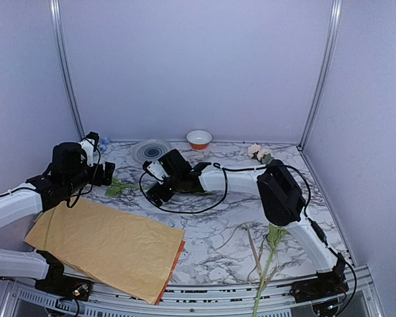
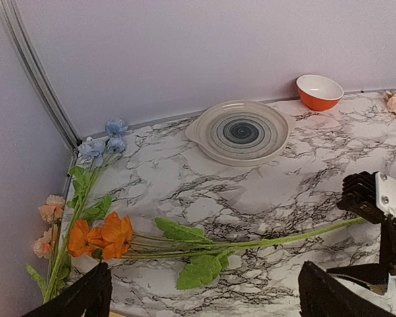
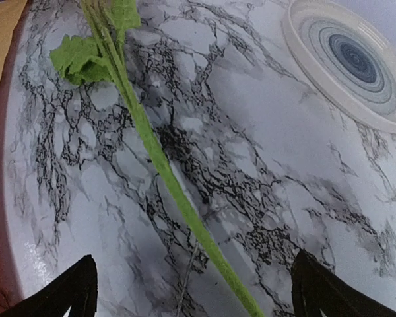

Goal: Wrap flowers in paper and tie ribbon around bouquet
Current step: Pick up the fake flower from the center of the board.

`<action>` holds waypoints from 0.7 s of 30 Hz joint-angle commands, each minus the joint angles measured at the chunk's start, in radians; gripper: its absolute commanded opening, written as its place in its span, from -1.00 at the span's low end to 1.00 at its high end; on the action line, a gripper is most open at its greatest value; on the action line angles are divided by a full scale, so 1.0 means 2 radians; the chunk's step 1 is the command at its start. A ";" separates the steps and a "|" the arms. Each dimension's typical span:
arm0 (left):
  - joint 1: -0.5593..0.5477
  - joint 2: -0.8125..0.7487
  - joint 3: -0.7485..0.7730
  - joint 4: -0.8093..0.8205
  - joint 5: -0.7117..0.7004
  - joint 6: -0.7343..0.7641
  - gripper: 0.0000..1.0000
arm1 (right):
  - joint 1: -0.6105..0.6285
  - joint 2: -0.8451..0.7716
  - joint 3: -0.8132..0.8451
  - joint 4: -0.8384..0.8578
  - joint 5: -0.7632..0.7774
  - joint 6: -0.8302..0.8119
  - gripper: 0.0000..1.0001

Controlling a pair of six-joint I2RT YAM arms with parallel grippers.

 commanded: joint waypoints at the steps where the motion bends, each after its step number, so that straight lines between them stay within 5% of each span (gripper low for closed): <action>1: 0.002 0.009 -0.001 -0.001 0.011 -0.005 0.98 | -0.007 0.073 0.118 -0.045 0.011 -0.016 0.93; 6: 0.002 0.010 0.000 -0.002 0.014 -0.005 0.98 | -0.015 0.133 0.189 -0.069 -0.044 -0.012 0.72; 12: 0.003 0.011 0.000 -0.002 0.009 -0.003 0.98 | -0.015 0.114 0.130 -0.074 -0.098 -0.015 -0.59; 14: 0.003 0.012 0.000 -0.003 0.010 -0.003 0.98 | -0.010 0.095 0.099 -0.078 -0.103 -0.037 -0.88; 21: 0.003 0.011 0.001 -0.003 0.013 -0.002 0.98 | 0.019 -0.011 -0.041 -0.015 -0.059 -0.102 -1.00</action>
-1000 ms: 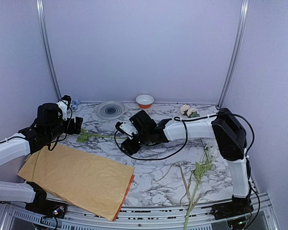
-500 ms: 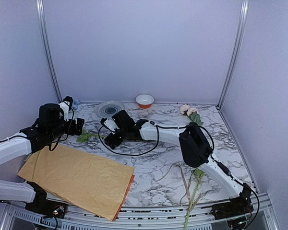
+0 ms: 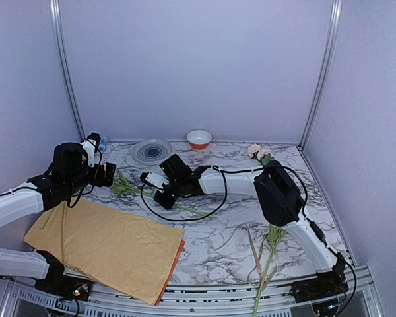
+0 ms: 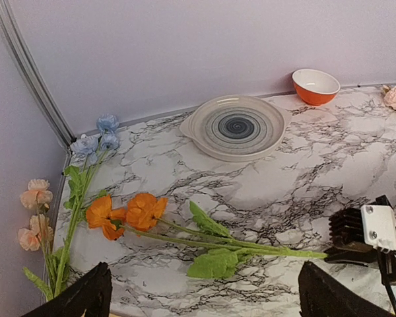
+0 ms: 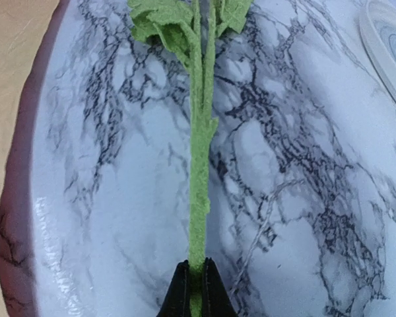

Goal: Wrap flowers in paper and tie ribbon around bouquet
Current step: Pick up the fake flower from the center of the board, then pick up the corner of the folded wrapping paper at the corner of the board.

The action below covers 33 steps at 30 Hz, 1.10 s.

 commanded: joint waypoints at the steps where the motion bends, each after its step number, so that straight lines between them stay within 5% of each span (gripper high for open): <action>1: 0.002 0.002 0.000 -0.003 0.003 -0.002 0.98 | 0.021 -0.062 -0.082 0.022 0.017 -0.023 -1.00; 8: 0.002 -0.010 -0.001 0.001 -0.006 0.000 0.98 | 0.017 -0.231 -0.235 0.153 0.036 0.064 -1.00; 14: 0.003 -0.038 -0.005 0.016 -0.021 0.002 0.96 | -0.008 -0.359 -0.382 0.170 0.087 0.147 -1.00; 17: -0.014 -0.040 0.026 -0.029 -0.026 -0.012 0.57 | -0.030 -0.419 -0.462 0.182 0.091 0.192 -1.00; 24: -0.252 0.058 0.135 -0.195 -0.068 -0.113 0.33 | -0.060 -0.577 -0.600 0.151 0.199 0.257 -1.00; 27: -0.332 0.128 0.146 -0.231 -0.077 -0.160 0.42 | -0.080 -0.644 -0.643 0.115 0.248 0.280 -1.00; 33: -0.392 0.283 0.190 -0.252 -0.040 -0.200 0.73 | -0.143 -0.737 -0.711 0.090 0.256 0.304 -1.00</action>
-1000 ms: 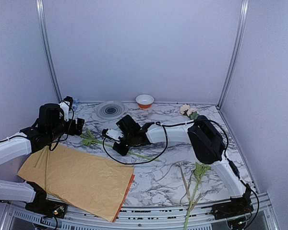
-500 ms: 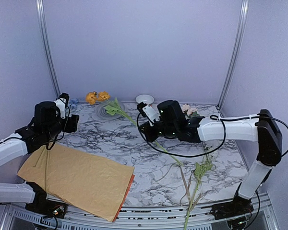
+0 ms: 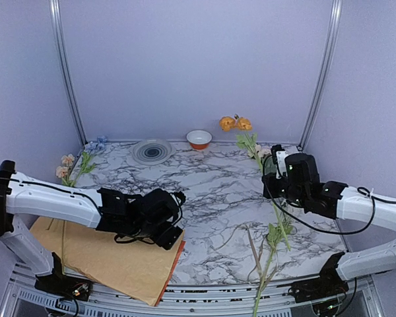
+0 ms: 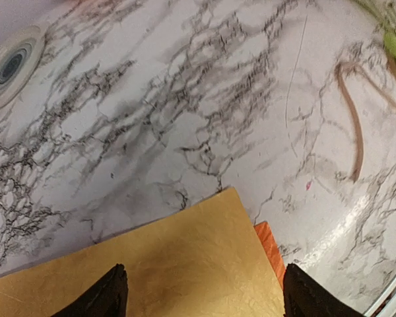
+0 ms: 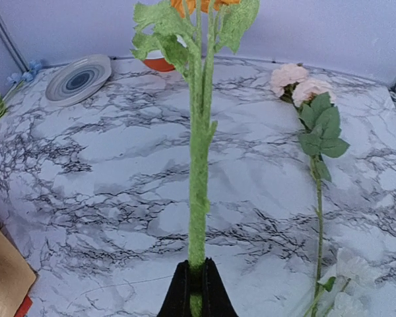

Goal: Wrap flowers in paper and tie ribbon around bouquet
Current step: Pick up the corner of the folded wrapping paper at the corner of the board, then place the fake flower at the corner of the board.

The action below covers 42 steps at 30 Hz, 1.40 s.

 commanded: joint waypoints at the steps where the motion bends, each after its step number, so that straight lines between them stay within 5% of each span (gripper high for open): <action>1: -0.024 0.090 0.047 -0.060 0.018 -0.042 0.80 | -0.032 -0.041 -0.034 -0.025 0.032 0.030 -1.00; 7: -0.019 0.165 0.093 -0.056 -0.020 -0.054 0.82 | -0.034 -0.050 -0.046 -0.028 0.028 0.024 -1.00; 19: -0.011 0.200 0.065 -0.037 0.020 -0.130 0.36 | -0.034 -0.075 -0.065 -0.034 0.051 0.015 -1.00; 25: -0.011 0.202 0.055 -0.017 0.000 -0.121 -1.00 | -0.040 -0.041 -0.079 -0.017 0.059 0.030 -1.00; 36: -0.054 0.130 0.076 0.036 -0.102 -0.012 -1.00 | -0.132 0.045 -0.117 0.029 0.005 0.066 -0.97; 40: -0.068 0.123 0.094 0.038 -0.112 0.020 -1.00 | -0.133 0.050 -0.096 0.000 0.003 0.063 0.21; 42: -0.073 0.116 0.105 0.039 -0.121 0.032 -1.00 | -0.132 0.033 -0.088 -0.016 0.011 0.063 0.52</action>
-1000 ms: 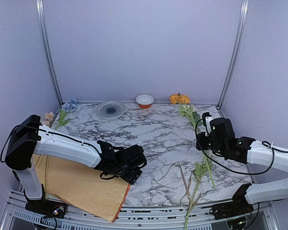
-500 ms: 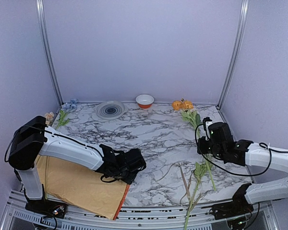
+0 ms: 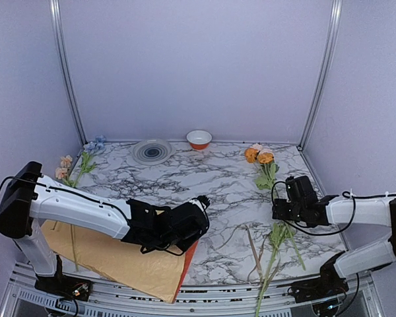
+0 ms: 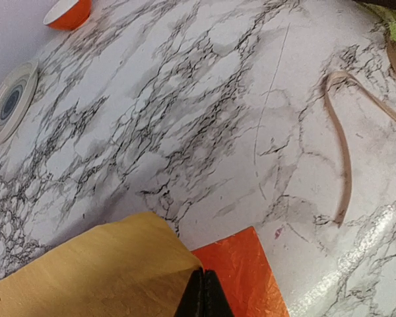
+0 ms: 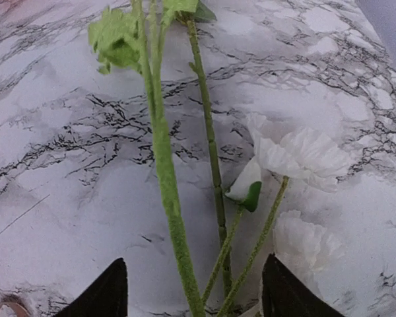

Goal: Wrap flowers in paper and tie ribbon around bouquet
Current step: Place the fake flower at the corner of the board, then unfold the folded wrapping paper at the center of the board.

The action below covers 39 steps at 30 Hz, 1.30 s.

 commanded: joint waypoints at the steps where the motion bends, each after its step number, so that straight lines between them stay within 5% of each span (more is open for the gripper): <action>1: -0.015 -0.027 0.029 0.015 -0.041 0.056 -1.00 | -0.003 -0.033 0.037 -0.024 0.006 0.002 0.60; 2: -0.021 -0.033 0.034 0.019 -0.052 0.072 -1.00 | -0.003 -0.045 0.042 -0.032 0.009 -0.004 0.92; 3: -0.029 -0.040 0.040 0.025 -0.062 0.089 -1.00 | -0.001 -0.058 0.048 -0.037 0.010 -0.016 0.99; 7: -0.065 -0.076 0.060 0.073 -0.091 0.185 -1.00 | 0.025 -0.102 0.075 -0.046 -0.012 -0.071 0.99; 9: -0.078 -0.100 0.069 0.107 -0.094 0.225 -1.00 | 0.041 -0.119 0.087 -0.037 -0.088 -0.108 0.99; 14: -0.081 -0.158 0.078 0.185 -0.155 0.271 -1.00 | 0.096 -0.166 0.072 0.077 -0.444 -0.149 0.93; 17: -0.081 -0.181 0.070 0.238 -0.202 0.320 -1.00 | 0.165 -0.170 0.077 0.114 -0.514 -0.166 0.95; 21: -0.079 -0.206 0.074 0.263 -0.216 0.356 -1.00 | 0.252 -0.144 0.098 0.096 -0.507 -0.220 1.00; 29: -0.072 -0.230 0.079 0.290 -0.236 0.399 -1.00 | 0.328 -0.057 0.129 0.040 -0.463 -0.264 1.00; 33: -0.071 -0.237 0.077 0.294 -0.240 0.406 -1.00 | 0.336 -0.039 0.112 0.048 -0.353 -0.257 0.93; 36: -0.071 -0.244 0.076 0.296 -0.246 0.407 -1.00 | 0.336 -0.048 0.078 0.082 -0.257 -0.251 0.80; 39: -0.070 -0.256 0.072 0.297 -0.249 0.403 -1.00 | 0.335 -0.063 0.047 0.126 -0.156 -0.238 0.25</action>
